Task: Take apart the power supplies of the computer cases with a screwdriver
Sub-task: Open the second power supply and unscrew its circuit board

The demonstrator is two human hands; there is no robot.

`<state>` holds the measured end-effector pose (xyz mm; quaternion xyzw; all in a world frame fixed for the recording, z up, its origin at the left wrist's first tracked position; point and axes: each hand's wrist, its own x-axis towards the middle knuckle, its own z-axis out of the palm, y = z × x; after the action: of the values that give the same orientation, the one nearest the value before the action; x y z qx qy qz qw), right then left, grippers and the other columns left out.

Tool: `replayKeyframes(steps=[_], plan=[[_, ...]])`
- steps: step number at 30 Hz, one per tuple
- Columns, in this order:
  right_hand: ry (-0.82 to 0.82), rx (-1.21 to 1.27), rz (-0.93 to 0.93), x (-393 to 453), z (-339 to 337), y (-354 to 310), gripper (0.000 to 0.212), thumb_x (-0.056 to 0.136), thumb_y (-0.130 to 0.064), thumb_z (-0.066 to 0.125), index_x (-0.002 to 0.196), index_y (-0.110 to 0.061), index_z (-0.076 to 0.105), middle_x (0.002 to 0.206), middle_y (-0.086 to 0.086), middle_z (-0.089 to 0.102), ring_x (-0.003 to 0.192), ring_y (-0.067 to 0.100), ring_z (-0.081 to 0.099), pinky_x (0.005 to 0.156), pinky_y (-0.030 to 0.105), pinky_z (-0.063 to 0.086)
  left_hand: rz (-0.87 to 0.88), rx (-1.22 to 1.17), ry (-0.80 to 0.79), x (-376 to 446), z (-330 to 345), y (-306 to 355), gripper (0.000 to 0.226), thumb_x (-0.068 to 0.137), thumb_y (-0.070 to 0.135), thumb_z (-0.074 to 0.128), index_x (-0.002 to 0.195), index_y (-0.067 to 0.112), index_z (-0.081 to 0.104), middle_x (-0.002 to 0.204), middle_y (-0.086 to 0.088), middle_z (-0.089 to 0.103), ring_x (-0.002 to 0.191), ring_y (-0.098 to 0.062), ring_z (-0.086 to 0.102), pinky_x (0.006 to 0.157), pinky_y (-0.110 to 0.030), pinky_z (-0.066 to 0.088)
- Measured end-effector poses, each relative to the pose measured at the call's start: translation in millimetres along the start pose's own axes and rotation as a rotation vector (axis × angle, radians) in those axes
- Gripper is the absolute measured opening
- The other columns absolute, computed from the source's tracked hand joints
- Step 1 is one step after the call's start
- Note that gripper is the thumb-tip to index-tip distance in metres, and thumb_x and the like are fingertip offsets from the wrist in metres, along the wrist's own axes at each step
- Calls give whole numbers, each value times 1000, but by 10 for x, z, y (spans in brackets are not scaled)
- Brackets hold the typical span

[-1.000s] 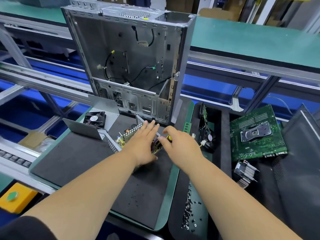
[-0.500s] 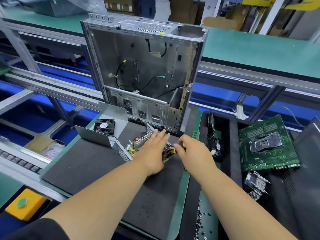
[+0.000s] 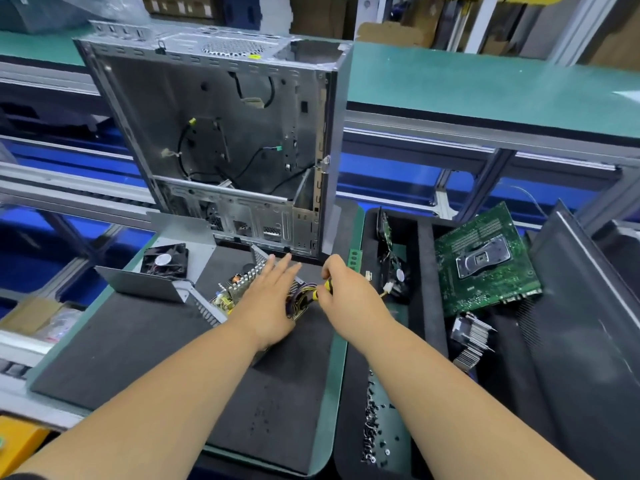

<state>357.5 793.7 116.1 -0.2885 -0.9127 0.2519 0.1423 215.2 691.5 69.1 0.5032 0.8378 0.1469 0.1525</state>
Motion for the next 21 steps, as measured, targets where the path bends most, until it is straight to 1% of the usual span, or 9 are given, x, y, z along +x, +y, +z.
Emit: replayKeyframes(steps=[2,4,7,9,11,14,17,19,21], plan=[[-10,3,-1,-8,17,-10,16,97,-21,54,99,-19,38,76,-4,49,73,25,47,61,37,32,-9,-3,1,-6,-19,-14,103,81,18,73,157,35,6,163,20,-14,149,-7,-21,122,-37,14],[-30,-6,-14,-10,33,-28,17,98,-20,54,99,-20,38,81,-1,51,77,25,47,64,38,37,-16,-5,2,-23,-10,-24,103,81,19,74,157,34,6,163,20,-14,149,-8,-20,123,-38,15],[-52,-12,-8,-42,14,0,15,98,-21,55,99,-18,40,87,1,52,80,25,49,68,38,40,11,-21,18,-54,21,19,101,80,25,73,158,32,9,164,17,-10,151,-10,-16,123,-37,13],[-65,3,6,-79,-26,58,12,98,-20,56,100,-18,44,91,1,55,83,24,50,69,37,40,56,-45,74,-80,26,57,93,81,23,69,158,27,17,166,11,2,153,-12,-5,124,-34,9],[-67,35,8,-124,-60,121,9,96,-16,57,99,-19,49,93,-2,55,86,21,51,71,34,38,77,-102,170,-130,4,76,83,78,17,66,153,21,31,163,5,20,151,-16,13,123,-35,15],[-44,44,-9,-195,-82,166,16,90,-6,56,103,-16,58,104,0,57,97,20,52,78,29,37,60,-167,295,-212,-57,96,66,74,9,65,137,18,49,145,1,45,136,-19,37,115,-31,28],[-32,15,-34,-251,-44,177,24,89,-6,56,112,-13,59,112,4,58,107,23,50,90,33,40,41,-113,399,-272,-82,130,50,73,7,64,121,16,56,123,0,54,115,-21,47,99,-32,37],[-21,-9,-26,-276,-8,190,21,94,-17,58,115,-15,55,111,1,59,106,23,51,88,35,42,34,-67,432,-310,-77,167,42,72,6,64,114,14,58,114,-2,56,105,-24,50,92,-36,41],[-5,-41,1,-271,7,205,18,98,-28,57,111,-16,53,102,0,62,98,23,53,75,35,39,35,-40,437,-342,-63,196,38,72,6,65,109,13,60,109,-3,58,100,-26,51,88,-38,43]])
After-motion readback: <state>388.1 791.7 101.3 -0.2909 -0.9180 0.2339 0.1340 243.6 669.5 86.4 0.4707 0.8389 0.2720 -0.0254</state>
